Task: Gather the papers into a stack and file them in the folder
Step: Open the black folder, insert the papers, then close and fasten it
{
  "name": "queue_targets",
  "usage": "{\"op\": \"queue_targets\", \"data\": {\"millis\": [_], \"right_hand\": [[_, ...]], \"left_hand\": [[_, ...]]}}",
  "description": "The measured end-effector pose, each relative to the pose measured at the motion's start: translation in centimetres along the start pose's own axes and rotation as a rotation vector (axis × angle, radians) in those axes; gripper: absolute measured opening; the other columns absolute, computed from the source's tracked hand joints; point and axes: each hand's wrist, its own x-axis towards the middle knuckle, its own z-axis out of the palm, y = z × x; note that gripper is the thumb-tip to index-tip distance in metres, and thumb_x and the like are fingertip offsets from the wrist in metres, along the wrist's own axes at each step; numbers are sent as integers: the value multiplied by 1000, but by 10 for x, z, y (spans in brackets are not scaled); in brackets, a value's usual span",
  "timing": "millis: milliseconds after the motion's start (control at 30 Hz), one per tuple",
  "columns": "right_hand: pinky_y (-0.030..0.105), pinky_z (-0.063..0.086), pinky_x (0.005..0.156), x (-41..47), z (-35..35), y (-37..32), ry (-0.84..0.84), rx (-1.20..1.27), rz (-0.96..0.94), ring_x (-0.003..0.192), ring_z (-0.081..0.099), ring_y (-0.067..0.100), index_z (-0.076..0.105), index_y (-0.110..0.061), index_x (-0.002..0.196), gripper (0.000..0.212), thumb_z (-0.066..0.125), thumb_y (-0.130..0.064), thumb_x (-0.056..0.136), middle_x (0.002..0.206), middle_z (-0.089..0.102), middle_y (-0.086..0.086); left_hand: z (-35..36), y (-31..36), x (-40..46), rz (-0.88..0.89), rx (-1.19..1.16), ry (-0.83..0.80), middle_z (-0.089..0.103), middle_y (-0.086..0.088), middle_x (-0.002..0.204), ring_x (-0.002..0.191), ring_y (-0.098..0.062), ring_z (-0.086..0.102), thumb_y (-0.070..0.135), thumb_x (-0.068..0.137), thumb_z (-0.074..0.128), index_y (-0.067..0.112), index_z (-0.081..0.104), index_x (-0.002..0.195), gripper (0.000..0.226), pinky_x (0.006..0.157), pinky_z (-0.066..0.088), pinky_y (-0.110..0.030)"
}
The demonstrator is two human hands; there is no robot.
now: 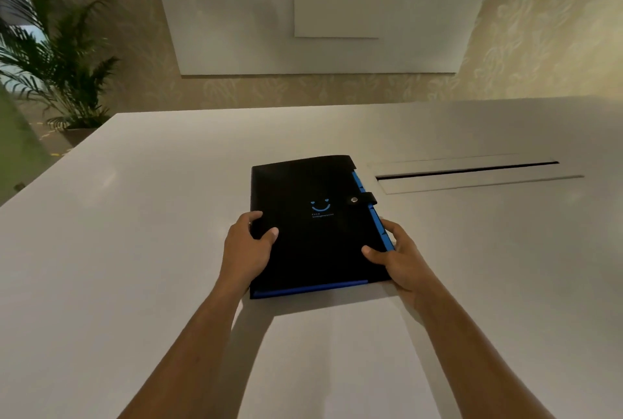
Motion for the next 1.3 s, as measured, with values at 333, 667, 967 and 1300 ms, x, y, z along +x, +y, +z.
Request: {"op": "queue_targets", "data": {"millis": [333,667,967,1300], "right_hand": [[40,58,84,113,-34,-32,120,52,-28,99,69,25,43,-28,140,68,71,-3,84,120,64,10],[40,55,87,221,-38,-48,187,-309,-129,102,61,23,46,-22,135,53,69,-14,87,117,60,5],[42,45,87,301,-26,-31,322,-1030,-364,105,52,27,51,-13,124,45,55,-45,93,110,63,9],[41,42,91,324,-16,-18,442,-1202,-565,102,53,25,64,-13,96,32,40,-34,100,107,61,9]], "left_hand": [[53,36,86,77,-136,-54,54,-3,130,109,-16,53,19,87,68,19,56,124,38,84,48,-24],[115,34,183,90,-44,-52,57,-8,129,117,-27,55,16,88,66,16,62,122,34,100,49,-40],[146,9,263,316,287,64,58,-11,122,117,-26,53,16,91,61,10,64,114,24,95,38,-26],[155,4,295,473,511,280,64,-6,85,82,-21,58,37,94,53,10,66,83,31,71,39,-27]]}}
